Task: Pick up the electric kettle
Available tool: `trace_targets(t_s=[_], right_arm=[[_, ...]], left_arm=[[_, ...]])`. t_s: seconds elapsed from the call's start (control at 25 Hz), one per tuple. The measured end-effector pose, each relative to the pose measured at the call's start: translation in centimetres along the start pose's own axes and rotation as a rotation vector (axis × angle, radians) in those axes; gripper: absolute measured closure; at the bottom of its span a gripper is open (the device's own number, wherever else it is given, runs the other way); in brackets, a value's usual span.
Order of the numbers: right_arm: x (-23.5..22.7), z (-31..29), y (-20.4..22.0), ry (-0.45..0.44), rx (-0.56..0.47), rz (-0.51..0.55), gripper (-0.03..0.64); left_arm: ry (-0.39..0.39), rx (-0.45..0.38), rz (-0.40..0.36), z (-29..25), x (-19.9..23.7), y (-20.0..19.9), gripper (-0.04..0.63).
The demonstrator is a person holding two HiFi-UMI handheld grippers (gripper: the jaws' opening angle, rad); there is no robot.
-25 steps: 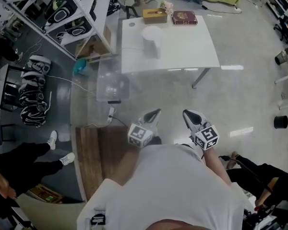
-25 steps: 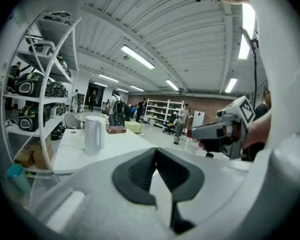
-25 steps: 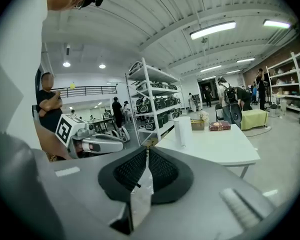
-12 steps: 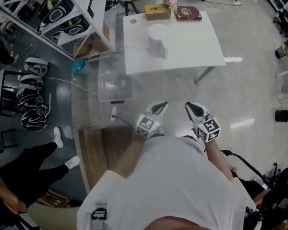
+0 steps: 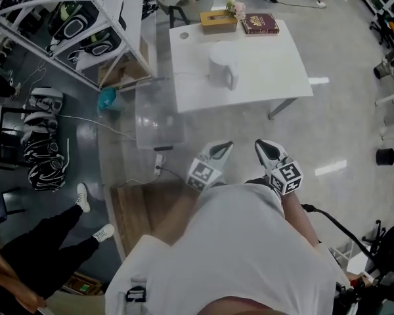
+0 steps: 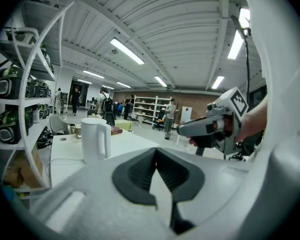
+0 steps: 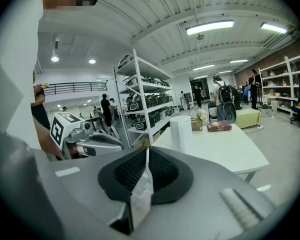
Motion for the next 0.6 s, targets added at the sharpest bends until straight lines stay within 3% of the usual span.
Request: trace_targets(t_s=[0.44, 0.6], right_arm=[[-0.3, -2.1, -1.3, -0.031, 0.028, 0.004, 0.595], [-1.7, -2.6, -2.1, -0.053, 0.021, 0.01, 0.595]], left_arm=[[-0.029, 0.016, 0.033, 0.2, 2.6, 0.2, 0.595], [-0.049, 0.018, 0.01, -0.6, 3.2, -0.8, 0.595]])
Point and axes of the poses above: the fingertips, and each gripper's own axes: z backward along the fingers, x to its left, y out of its underside, the point moved 6 cm from there along z, backward along the fingers, and after that the axes turned 13 degrees about x, right-handed, at the moved point
